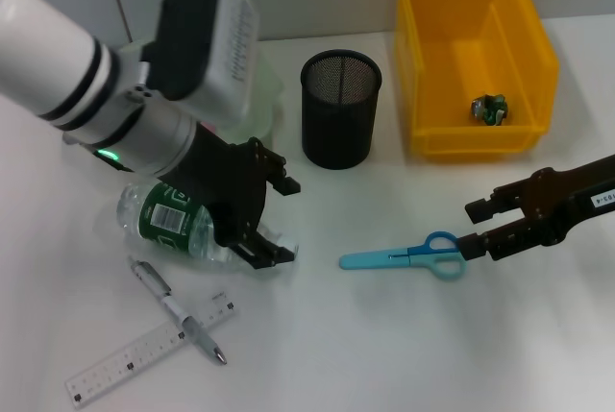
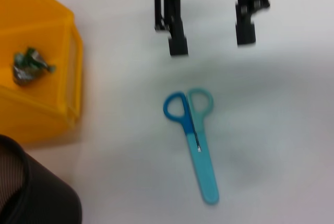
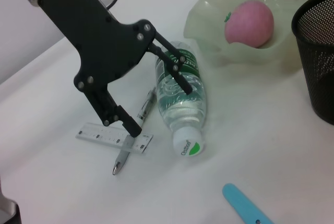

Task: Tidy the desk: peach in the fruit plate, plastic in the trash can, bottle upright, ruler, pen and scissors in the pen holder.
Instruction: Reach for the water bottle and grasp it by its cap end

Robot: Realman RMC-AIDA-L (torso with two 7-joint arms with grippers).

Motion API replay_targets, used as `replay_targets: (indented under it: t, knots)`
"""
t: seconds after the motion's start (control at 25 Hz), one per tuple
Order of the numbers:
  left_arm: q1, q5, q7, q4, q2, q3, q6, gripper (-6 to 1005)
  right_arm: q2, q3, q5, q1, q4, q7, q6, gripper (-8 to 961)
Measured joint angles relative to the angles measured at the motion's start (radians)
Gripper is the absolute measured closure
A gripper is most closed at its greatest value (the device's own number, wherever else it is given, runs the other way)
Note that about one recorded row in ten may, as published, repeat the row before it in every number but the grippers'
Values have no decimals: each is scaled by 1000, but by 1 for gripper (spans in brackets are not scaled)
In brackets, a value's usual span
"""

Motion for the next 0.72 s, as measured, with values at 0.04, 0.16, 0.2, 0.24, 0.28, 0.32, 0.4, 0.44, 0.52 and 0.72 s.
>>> replay_targets:
  t: [0.04,0.16,0.2,0.24,0.28,0.32,0.4,0.44,0.52,0.72]
  knots:
    - [-9,17,-12,4,-2,11,1,183,-1,0,-2,3,-2,4,-2,190]
    - [-35,66,-45,10,-7,47,2,183,-5,0,-2,14,-3,19,-3,190]
    - [-52,85,-58,6,-9,53,2,184,-5,0,-2,17,-3,23,-3,190]
    - [-52,85,-58,6,-9,53,2,184,-6,0,-3,19,-2,27,-3,190]
    - [-64,95,-66,1,-10,55,2,184,-6,0,-3,22,-2,32,-3,190]
    - [-81,108,-77,-9,-10,58,1,184,-6,0,-3,26,-1,40,-3,190]
    - [-91,113,-83,-18,-10,62,-1,185,-6,0,-6,29,2,45,-3,190]
    - [-98,117,-87,-27,-10,66,-3,185,-6,0,-9,31,3,48,-3,190]
    - [-108,121,-90,-40,-9,73,-6,185,-6,-1,-28,39,6,61,-3,190]
    - [-114,117,-91,-54,-5,104,-12,186,-8,-5,-66,60,5,79,-6,190]
